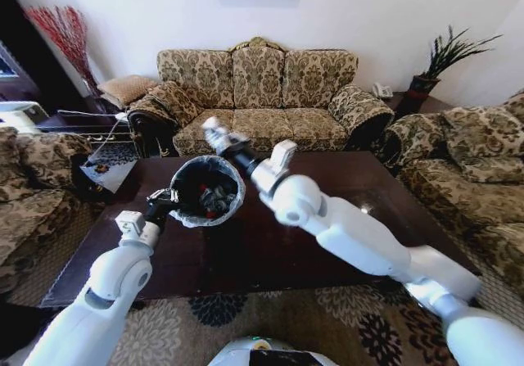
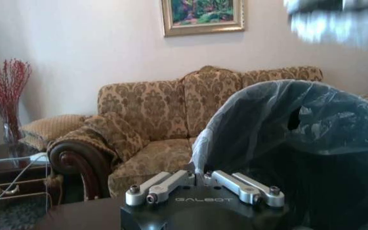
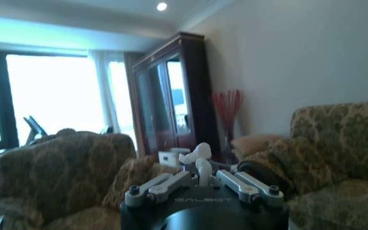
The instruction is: Move to the front of the table and place the trash on the table into the trash bin.
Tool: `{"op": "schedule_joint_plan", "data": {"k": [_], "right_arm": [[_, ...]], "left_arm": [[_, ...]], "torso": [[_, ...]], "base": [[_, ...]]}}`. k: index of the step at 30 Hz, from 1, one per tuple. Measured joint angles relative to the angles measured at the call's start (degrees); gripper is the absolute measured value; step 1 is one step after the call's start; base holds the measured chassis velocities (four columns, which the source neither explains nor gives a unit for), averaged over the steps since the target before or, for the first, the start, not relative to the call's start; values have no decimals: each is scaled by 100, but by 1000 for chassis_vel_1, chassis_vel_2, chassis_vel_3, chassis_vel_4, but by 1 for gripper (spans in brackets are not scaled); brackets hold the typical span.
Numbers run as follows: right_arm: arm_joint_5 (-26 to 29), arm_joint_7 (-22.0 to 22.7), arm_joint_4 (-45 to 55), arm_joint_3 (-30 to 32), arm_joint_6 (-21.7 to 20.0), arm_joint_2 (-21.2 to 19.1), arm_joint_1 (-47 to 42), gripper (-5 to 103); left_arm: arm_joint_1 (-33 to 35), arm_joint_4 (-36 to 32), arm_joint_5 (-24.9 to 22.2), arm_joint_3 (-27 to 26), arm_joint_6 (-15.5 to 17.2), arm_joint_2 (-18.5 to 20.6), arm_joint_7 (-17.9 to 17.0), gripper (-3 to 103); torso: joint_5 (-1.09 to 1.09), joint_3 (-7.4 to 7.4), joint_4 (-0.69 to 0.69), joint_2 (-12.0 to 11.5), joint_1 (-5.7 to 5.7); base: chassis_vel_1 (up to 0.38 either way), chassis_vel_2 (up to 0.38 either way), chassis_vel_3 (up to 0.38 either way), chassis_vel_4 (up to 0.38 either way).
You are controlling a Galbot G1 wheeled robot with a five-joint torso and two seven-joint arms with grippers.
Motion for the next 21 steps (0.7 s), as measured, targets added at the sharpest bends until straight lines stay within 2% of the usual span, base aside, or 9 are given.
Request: {"op": "schedule_joint_plan", "data": {"k": [3, 4, 6, 9, 10, 12, 15, 20, 21], "right_arm": [[-179, -286, -81, -183, -418, -114, 29, -2], [-205, -288, -87, -232, -530, -149, 57, 8], [-212, -255, -83, -246, -547, -151, 67, 18], [-222, -229, -77, -262, -548, -151, 67, 23], [-241, -224, -78, -270, -547, -154, 64, 34], [-261, -223, -85, -273, -541, -155, 55, 34], [-333, -225, -134, -274, -507, -140, 42, 51], [-366, -227, -163, -272, -491, -114, 47, 62], [-374, -229, -174, -268, -480, -105, 54, 67]], "left_arm": [[23, -30, -8, -15, 4, 26, -7, 1], [21, -41, -12, -15, 12, 38, -9, 1], [6, -42, -15, -14, 19, 38, -13, 1], [3, -46, -16, -8, 27, 31, -14, 1], [3, -48, -16, -8, 29, 25, -14, 1], [4, -50, -16, -8, 30, 21, -14, 1], [10, -52, -16, -22, 30, 19, -14, 1], [7, -53, -16, -25, 30, 18, -14, 1], [4, -53, -16, -24, 30, 18, -14, 1]], "torso": [[1, 0, -3, -1, 1], [1, 0, -3, -1, 1], [0, 0, -2, -1, 0], [0, 0, -2, -1, 0], [0, 0, -2, -1, 1], [1, 0, -2, -1, 1], [1, 0, -2, -1, 0], [0, 0, -2, -1, 0], [0, 0, -2, -1, 1]], "base": [[0, 0, 0, 0], [0, 0, 0, 0], [0, 0, 0, 0], [0, 0, 0, 0], [0, 0, 0, 0], [0, 0, 0, 0], [0, 0, 0, 0], [0, 0, 0, 0], [0, 0, 0, 0]]}}
